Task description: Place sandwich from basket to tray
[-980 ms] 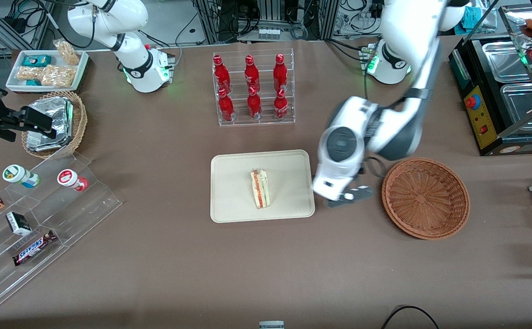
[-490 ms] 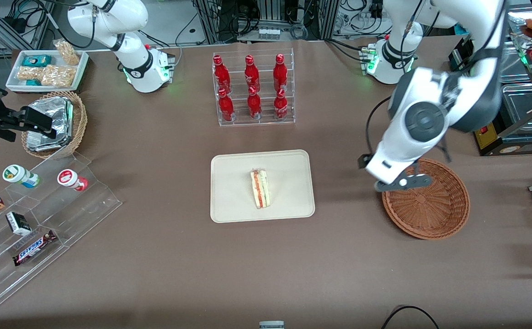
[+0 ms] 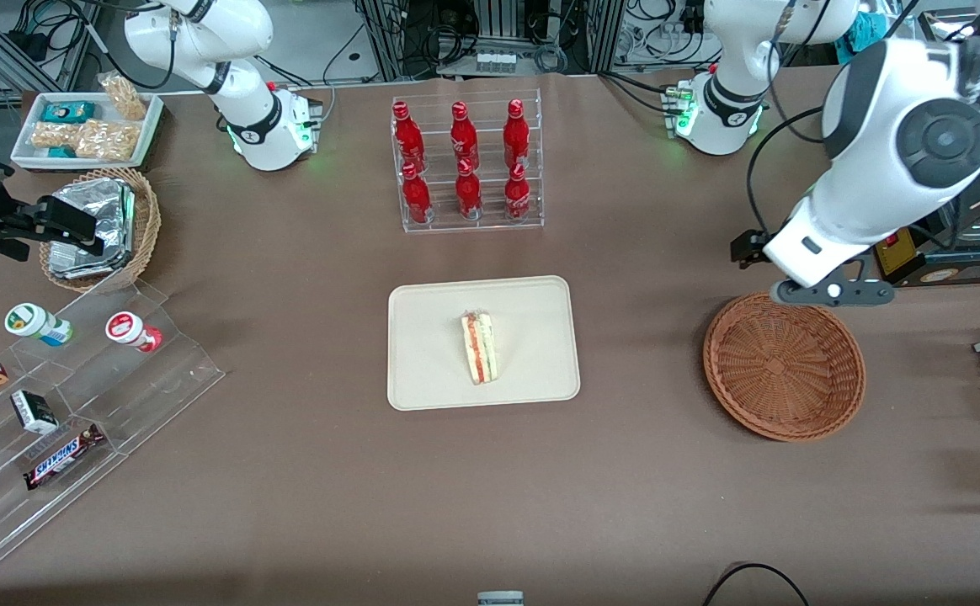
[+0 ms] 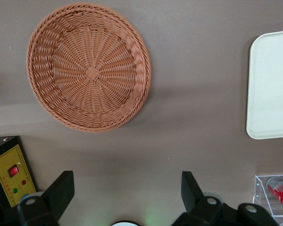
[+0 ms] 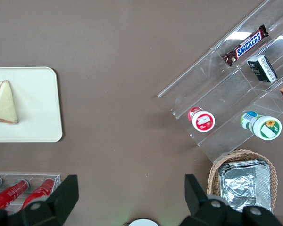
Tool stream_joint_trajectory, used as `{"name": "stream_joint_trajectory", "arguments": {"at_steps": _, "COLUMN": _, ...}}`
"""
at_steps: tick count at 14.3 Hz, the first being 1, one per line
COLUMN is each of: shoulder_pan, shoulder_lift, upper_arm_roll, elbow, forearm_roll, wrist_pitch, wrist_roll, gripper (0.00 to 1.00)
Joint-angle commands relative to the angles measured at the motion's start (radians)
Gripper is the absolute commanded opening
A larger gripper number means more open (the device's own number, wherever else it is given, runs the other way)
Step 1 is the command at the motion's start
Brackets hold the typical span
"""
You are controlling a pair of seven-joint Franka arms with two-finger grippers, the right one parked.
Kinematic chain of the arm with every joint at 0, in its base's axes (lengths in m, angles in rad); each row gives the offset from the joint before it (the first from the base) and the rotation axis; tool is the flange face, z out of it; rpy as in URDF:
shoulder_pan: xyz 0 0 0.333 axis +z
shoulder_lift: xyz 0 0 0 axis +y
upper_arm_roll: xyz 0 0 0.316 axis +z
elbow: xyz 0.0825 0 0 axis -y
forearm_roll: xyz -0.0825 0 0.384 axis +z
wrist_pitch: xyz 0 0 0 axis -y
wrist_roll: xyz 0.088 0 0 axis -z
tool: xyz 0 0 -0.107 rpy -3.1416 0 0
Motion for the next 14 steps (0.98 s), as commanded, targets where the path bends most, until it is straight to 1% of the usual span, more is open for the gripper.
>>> {"name": "stream_joint_trajectory", "arguments": {"at_steps": 1, "shoulder_pan": 0.111, "shoulder_lift": -0.028, "upper_arm_roll": -0.094, "elbow": 0.016, "forearm_roll": -0.004, "wrist_pitch": -0.034, "wrist_roll": 0.043, "gripper": 1.0}}
{"name": "stream_joint_trajectory", "arguments": {"at_steps": 6, "shoulder_pan": 0.162, "shoulder_lift": -0.077, "upper_arm_roll": -0.079, "elbow": 0.034, "forearm_roll": -0.008, "wrist_pitch": -0.035, "wrist_roll": 0.096, "gripper": 1.0}}
{"name": "stream_joint_trajectory", "arguments": {"at_steps": 7, "shoulder_pan": 0.16, "shoulder_lift": -0.08, "upper_arm_roll": -0.052, "elbow": 0.048, "forearm_roll": -0.008, "wrist_pitch": -0.041, "wrist_roll": 0.098, "gripper": 1.0}}
{"name": "stream_joint_trajectory", "arguments": {"at_steps": 9, "shoulder_pan": 0.16, "shoulder_lift": -0.079, "upper_arm_roll": -0.025, "elbow": 0.09, "forearm_roll": -0.008, "wrist_pitch": -0.064, "wrist_roll": 0.098, "gripper": 1.0}}
{"name": "stream_joint_trajectory", "arguments": {"at_steps": 10, "shoulder_pan": 0.16, "shoulder_lift": -0.077, "upper_arm_roll": -0.001, "elbow": 0.103, "forearm_roll": -0.026, "wrist_pitch": -0.066, "wrist_roll": 0.11, "gripper": 1.0}}
{"name": "stream_joint_trajectory", "arguments": {"at_steps": 12, "shoulder_pan": 0.157, "shoulder_lift": -0.075, "upper_arm_roll": 0.051, "elbow": 0.114, "forearm_roll": -0.087, "wrist_pitch": -0.069, "wrist_roll": 0.158, "gripper": 1.0}}
{"name": "stream_joint_trajectory", "arguments": {"at_steps": 14, "shoulder_pan": 0.154, "shoulder_lift": -0.078, "upper_arm_roll": 0.07, "elbow": 0.115, "forearm_roll": -0.095, "wrist_pitch": -0.069, "wrist_roll": 0.161, "gripper": 1.0}}
